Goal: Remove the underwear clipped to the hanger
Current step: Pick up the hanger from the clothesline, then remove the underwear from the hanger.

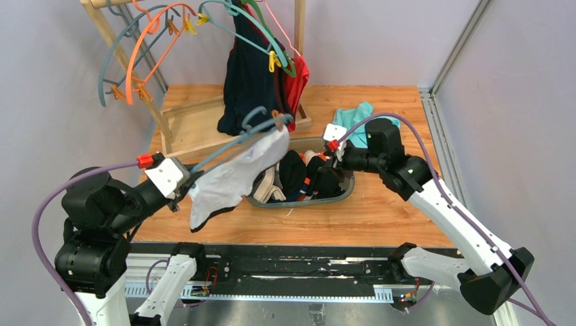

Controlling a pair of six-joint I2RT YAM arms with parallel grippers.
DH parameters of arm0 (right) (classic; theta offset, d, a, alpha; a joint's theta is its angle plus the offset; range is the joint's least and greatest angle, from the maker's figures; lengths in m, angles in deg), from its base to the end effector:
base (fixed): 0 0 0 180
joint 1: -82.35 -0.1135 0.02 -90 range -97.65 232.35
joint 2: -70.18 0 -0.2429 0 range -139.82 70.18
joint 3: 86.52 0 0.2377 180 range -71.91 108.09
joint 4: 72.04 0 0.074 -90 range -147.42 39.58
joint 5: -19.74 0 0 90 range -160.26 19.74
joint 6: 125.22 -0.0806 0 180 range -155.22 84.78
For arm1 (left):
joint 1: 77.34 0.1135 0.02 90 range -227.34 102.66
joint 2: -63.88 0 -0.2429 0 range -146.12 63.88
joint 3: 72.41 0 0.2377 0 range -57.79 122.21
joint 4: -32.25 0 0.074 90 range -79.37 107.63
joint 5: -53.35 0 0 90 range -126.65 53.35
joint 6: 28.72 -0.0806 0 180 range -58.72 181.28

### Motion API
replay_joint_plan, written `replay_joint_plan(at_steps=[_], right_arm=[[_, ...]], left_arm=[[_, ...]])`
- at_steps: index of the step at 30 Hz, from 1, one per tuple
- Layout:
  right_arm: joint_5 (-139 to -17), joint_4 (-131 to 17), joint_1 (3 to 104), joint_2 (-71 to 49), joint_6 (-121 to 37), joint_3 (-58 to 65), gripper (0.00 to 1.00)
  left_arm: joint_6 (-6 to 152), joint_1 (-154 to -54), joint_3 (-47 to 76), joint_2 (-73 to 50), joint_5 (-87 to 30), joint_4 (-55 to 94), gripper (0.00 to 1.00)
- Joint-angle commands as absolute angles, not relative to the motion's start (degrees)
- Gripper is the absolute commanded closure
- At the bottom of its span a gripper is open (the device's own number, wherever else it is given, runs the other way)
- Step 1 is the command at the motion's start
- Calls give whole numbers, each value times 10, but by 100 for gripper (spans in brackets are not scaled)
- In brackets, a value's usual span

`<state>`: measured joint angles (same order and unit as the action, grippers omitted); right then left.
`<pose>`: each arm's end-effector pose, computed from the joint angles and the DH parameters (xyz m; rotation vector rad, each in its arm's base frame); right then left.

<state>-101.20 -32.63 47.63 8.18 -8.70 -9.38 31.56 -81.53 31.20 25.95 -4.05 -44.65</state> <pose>0.1949 0.1855 0.3312 -1.2952 1.5028 0.6293 0.0621 -0.0481 0.4518 0.8813 1.4987 -0.1754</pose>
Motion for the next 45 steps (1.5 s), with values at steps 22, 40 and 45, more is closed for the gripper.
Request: replay_joint_plan(at_steps=[22, 40, 45], right_arm=[[-1213, -229, 652, 167, -268, 79, 52], [-1360, -12, 651, 99, -133, 44, 44], [-1359, 14, 652, 93, -100, 27, 44]], left_arm=[[178, -813, 278, 189, 332, -459, 100], [37, -813, 157, 164, 420, -459, 100], [21, -813, 144, 162, 423, -459, 100]])
